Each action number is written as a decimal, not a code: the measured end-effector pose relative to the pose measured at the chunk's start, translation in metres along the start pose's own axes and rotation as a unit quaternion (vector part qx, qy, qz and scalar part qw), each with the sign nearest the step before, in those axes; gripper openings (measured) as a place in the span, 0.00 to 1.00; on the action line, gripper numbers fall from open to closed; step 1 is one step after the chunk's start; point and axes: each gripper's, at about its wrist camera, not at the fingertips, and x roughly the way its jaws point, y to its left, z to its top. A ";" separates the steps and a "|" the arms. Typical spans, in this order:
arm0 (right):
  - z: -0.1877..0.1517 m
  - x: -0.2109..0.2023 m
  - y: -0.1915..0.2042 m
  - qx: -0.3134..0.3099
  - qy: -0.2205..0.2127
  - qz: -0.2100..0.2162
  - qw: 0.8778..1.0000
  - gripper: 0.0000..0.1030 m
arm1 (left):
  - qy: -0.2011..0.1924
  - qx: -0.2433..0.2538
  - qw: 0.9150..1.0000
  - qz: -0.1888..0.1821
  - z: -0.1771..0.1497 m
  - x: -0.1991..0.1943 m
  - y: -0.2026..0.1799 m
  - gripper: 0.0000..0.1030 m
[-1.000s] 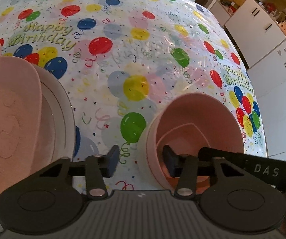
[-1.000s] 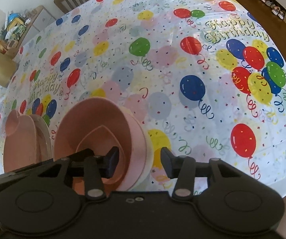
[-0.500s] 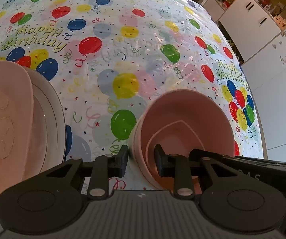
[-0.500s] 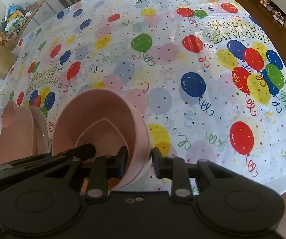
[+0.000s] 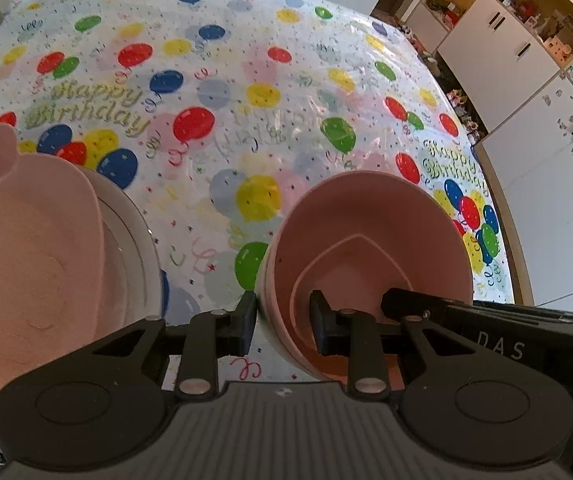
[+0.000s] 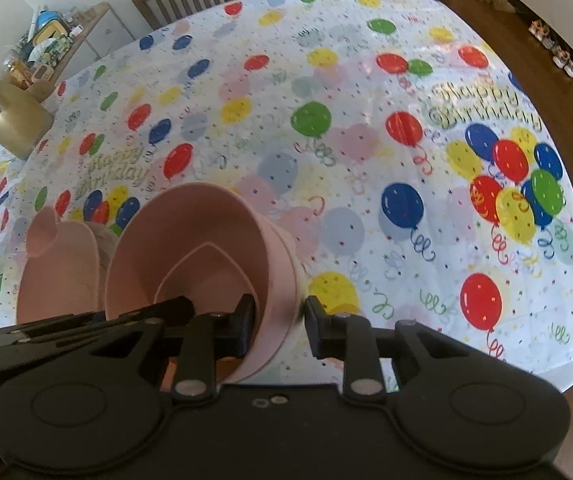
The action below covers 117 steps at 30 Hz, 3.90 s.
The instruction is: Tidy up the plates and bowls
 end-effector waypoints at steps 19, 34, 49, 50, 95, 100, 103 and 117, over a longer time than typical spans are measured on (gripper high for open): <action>0.015 -0.005 0.093 -0.065 -0.019 0.036 0.997 0.25 | -0.046 -0.038 0.998 0.034 0.016 -0.060 0.073 0.27; 0.013 0.019 0.163 -0.099 -0.002 0.057 0.993 0.25 | -0.053 -0.073 0.994 0.059 0.014 -0.080 0.140 0.27; -0.002 0.055 0.192 -0.107 0.042 0.070 0.991 0.25 | -0.032 -0.094 0.992 0.077 0.004 -0.073 0.179 0.27; -0.002 0.056 0.193 -0.107 0.043 0.069 0.991 0.25 | -0.031 -0.094 0.992 0.077 0.003 -0.072 0.179 0.27; -0.009 0.035 0.183 -0.147 0.019 0.102 0.984 0.34 | -0.077 -0.084 0.991 0.074 -0.014 -0.088 0.170 0.47; -0.011 0.016 0.181 -0.162 -0.004 0.117 0.980 0.40 | -0.097 -0.076 0.989 0.079 -0.022 -0.103 0.164 0.61; -0.013 0.004 0.177 -0.169 -0.019 0.125 0.978 0.46 | -0.105 -0.072 0.989 0.079 -0.027 -0.111 0.162 0.61; -0.037 -0.054 0.157 -0.231 -0.119 0.169 0.951 0.80 | -0.164 -0.056 0.980 0.094 -0.057 -0.147 0.134 0.74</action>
